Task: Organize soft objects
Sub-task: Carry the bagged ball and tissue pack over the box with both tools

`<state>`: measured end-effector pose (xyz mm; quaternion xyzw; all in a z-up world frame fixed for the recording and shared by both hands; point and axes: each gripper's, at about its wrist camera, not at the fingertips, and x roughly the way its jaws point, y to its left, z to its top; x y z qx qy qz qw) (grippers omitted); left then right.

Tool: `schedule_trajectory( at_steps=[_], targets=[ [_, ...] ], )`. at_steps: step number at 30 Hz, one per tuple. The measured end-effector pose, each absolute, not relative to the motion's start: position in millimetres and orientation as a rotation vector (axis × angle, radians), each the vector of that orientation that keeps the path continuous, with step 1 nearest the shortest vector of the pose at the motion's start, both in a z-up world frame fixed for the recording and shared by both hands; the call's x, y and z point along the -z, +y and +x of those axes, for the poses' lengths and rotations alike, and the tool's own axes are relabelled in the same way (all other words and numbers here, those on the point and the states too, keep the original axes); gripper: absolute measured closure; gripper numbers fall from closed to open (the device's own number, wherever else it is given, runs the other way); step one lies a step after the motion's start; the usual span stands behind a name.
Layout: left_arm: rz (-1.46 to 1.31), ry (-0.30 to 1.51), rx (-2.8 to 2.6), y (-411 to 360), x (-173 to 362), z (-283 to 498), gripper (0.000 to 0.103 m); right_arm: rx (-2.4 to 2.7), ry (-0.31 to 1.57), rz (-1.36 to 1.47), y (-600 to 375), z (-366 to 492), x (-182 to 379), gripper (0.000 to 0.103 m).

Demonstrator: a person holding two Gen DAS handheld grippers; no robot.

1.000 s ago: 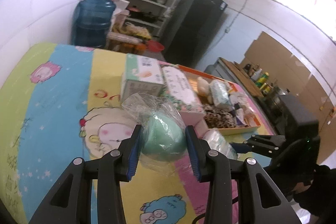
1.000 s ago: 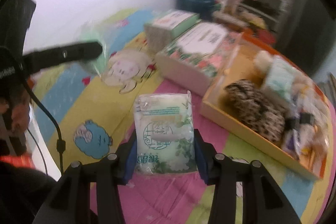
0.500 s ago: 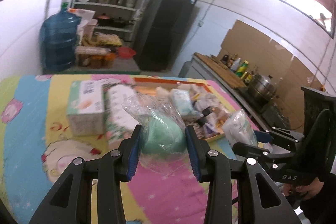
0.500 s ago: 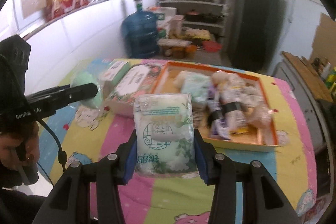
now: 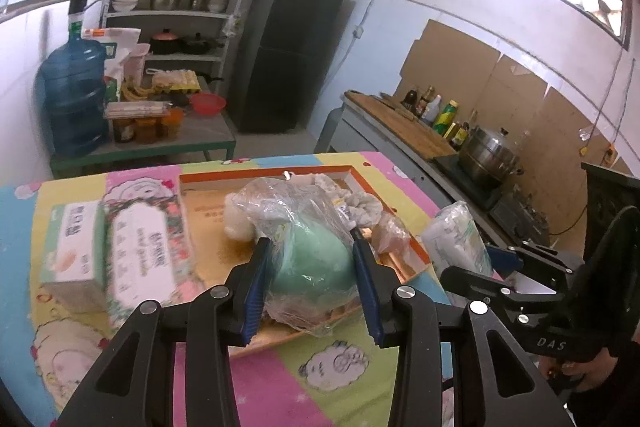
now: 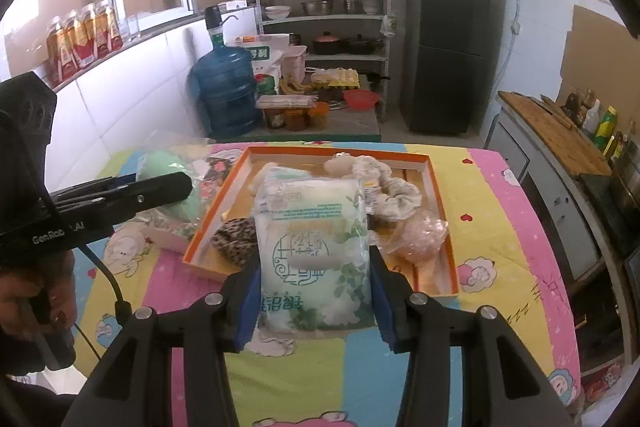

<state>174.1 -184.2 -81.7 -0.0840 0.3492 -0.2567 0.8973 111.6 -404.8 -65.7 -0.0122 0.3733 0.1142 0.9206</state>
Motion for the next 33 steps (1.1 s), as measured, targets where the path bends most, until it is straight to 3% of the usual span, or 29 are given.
schedule_trajectory(
  at_steps=[33],
  targets=[
    [-0.099,0.828,0.437,-289,122,292,0.061,-0.340,0.810,0.016,-471,219,118,0.055]
  ],
)
